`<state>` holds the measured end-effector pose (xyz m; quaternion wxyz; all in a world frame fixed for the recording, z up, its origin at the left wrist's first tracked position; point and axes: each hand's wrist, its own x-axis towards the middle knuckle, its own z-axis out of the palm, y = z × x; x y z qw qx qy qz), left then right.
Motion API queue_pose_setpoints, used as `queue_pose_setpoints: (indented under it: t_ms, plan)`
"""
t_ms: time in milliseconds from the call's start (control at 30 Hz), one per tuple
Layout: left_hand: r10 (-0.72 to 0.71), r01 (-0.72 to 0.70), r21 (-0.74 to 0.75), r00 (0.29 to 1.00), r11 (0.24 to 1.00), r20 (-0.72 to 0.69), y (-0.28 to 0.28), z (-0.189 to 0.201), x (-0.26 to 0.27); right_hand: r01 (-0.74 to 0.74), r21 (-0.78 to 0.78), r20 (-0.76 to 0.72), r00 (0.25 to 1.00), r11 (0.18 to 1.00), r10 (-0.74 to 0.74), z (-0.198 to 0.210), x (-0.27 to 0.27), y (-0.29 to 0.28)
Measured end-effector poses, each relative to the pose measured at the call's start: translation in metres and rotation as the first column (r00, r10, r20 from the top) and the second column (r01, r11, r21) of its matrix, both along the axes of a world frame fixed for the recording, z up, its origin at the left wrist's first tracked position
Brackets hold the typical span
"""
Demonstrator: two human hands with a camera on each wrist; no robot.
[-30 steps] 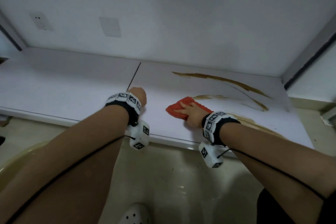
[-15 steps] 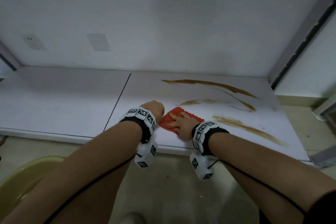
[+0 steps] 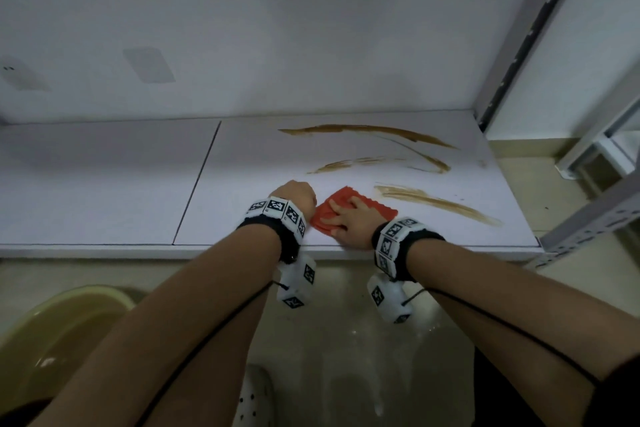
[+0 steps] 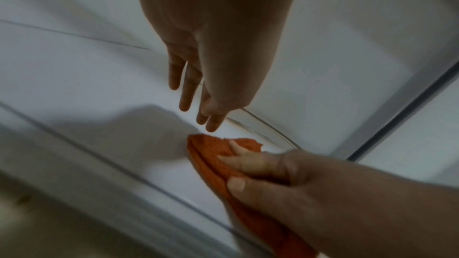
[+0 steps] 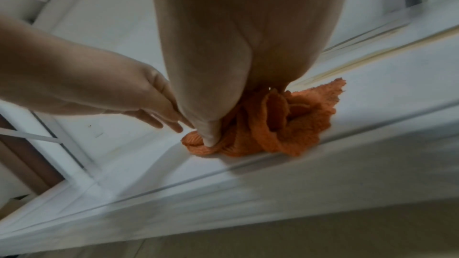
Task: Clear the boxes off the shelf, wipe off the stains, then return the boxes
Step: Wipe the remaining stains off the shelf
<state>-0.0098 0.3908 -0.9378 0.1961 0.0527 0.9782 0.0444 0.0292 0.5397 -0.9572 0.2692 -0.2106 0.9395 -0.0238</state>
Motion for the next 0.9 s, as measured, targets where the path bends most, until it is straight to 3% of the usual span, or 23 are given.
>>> queue_pose_setpoints:
  t_ms: [167,400,700,900]
  plan:
    - [0.01,-0.008,-0.054,0.999,0.998,0.033,0.007,-0.012,0.005,-0.178,0.111,-0.032,0.983,0.978,0.182,-0.004,-0.018,-0.002]
    - [-0.052,0.039,-0.212,0.997,0.977,-0.057,0.02,-0.021,0.003,0.163,0.085,-0.094,0.983,0.983,-0.155,-0.013,-0.025,0.056]
    - [0.013,-0.031,-0.129,0.99,0.991,-0.138,0.02,-0.027,0.007,0.025,0.0,-0.01,1.0,1.0,-0.025,-0.015,-0.012,0.04]
    - [0.023,-0.043,-0.146,0.99,0.988,-0.136,0.025,-0.028,-0.003,0.074,0.017,-0.094,0.993,0.997,-0.072,-0.025,-0.038,0.024]
